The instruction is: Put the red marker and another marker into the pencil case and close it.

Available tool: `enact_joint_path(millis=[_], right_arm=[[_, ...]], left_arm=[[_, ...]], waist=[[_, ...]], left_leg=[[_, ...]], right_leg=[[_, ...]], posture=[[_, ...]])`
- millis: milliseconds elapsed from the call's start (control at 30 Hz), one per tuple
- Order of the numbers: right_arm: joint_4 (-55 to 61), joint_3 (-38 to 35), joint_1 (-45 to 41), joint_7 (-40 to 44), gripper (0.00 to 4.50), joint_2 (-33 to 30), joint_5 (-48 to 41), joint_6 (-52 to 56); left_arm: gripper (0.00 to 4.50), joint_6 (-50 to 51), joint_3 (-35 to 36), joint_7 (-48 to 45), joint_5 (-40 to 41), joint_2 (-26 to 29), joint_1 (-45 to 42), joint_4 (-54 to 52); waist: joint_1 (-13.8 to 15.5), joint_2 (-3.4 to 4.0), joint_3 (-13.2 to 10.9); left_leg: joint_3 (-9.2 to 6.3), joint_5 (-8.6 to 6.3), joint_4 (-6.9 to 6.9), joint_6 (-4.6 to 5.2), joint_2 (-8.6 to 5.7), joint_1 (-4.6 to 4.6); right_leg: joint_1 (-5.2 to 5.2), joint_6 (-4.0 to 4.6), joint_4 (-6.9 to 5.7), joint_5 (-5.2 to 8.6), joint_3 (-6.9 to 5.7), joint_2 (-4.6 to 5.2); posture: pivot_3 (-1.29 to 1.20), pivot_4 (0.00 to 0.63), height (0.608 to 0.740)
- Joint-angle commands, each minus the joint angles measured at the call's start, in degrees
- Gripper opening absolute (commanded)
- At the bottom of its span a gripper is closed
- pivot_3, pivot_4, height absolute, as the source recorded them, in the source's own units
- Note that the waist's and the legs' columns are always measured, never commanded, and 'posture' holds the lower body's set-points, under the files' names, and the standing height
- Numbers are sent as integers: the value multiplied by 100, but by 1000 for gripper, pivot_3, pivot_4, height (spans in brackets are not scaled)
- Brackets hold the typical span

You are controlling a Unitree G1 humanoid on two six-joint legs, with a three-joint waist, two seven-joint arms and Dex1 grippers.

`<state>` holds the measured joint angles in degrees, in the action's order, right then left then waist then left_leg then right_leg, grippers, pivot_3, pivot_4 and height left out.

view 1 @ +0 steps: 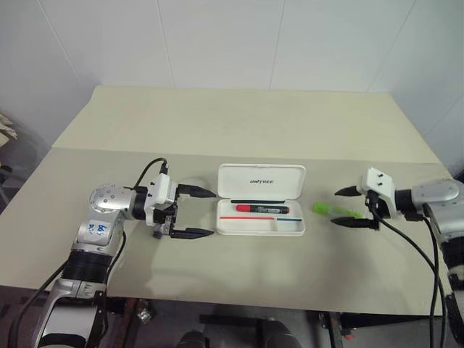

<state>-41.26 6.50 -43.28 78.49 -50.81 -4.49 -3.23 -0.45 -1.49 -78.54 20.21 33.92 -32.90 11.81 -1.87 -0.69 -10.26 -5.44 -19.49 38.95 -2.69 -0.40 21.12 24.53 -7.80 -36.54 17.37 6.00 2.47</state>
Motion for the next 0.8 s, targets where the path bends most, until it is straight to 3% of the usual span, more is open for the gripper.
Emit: enact_joint_path(millis=[33,333,800], right_arm=[[-743,121,-486,143,4478,81,306,-403],[-1810,286,-1098,471,4478,242,739,-749],[-1561,109,-571,628,4478,109,684,-668]], left_arm=[[4500,-37,176,124,63,139,118,-255],[4500,199,311,288,200,335,448,-685],[4500,436,336,502,255,386,659,-1068]], waist=[[4,1,-1],[18,8,-4],[21,13,-7]], left_leg=[[-1,0,-3,-1,1,0],[0,15,-9,-27,3,9],[0,15,-7,-27,1,4]], right_leg=[[1,0,1,0,-2,0],[3,0,12,0,-5,7],[1,0,2,0,-7,3]], posture=[[0,150,740],[0,150,740],[0,150,740]])
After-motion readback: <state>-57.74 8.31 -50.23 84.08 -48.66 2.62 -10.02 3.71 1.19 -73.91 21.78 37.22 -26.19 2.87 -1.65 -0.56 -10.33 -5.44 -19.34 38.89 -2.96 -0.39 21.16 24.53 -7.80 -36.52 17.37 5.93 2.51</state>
